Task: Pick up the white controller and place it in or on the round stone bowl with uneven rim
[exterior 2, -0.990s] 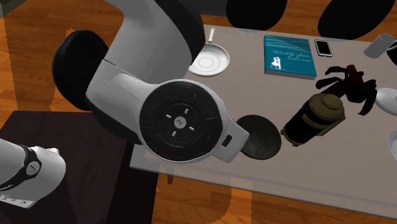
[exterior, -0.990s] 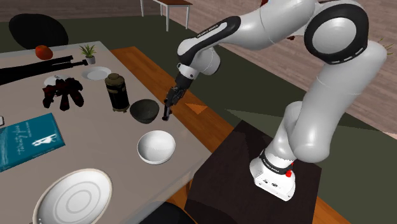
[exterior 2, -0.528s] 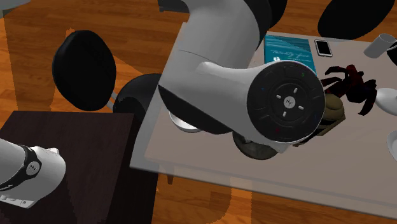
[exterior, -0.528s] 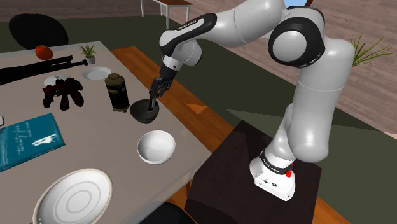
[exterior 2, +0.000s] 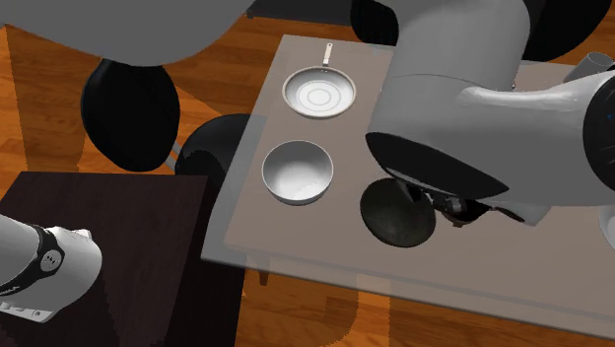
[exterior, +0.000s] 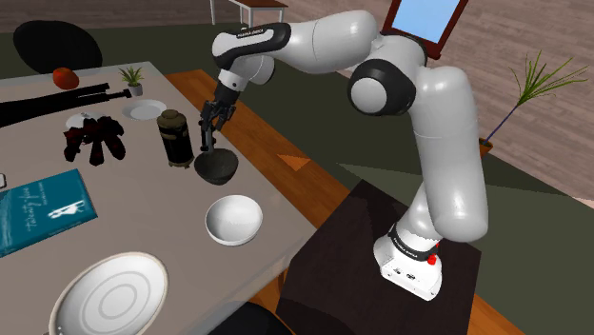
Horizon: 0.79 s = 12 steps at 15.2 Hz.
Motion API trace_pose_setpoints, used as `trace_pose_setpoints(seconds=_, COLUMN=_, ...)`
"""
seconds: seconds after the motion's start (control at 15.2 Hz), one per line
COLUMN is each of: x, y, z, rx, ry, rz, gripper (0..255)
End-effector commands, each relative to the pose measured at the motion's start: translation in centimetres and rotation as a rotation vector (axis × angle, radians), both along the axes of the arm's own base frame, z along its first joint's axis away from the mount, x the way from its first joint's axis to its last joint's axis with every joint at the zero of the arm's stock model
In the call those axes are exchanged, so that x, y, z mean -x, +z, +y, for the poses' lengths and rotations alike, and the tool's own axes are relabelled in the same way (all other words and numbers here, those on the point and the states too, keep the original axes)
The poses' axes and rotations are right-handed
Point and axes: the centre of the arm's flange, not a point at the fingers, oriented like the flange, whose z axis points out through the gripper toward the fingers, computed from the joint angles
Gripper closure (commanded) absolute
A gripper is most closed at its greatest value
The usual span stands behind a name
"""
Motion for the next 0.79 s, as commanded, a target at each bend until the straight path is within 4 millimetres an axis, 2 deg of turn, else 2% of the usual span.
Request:
trace_pose_setpoints(seconds=0.0, x=-0.9, y=-0.9, z=0.2, rx=-0.001, ry=0.002, rz=0.000, gripper=255)
trace_pose_setpoints(seconds=0.73, x=-0.9, y=-6.7, z=0.2, rx=-0.001, ry=0.002, rz=0.000, gripper=255)
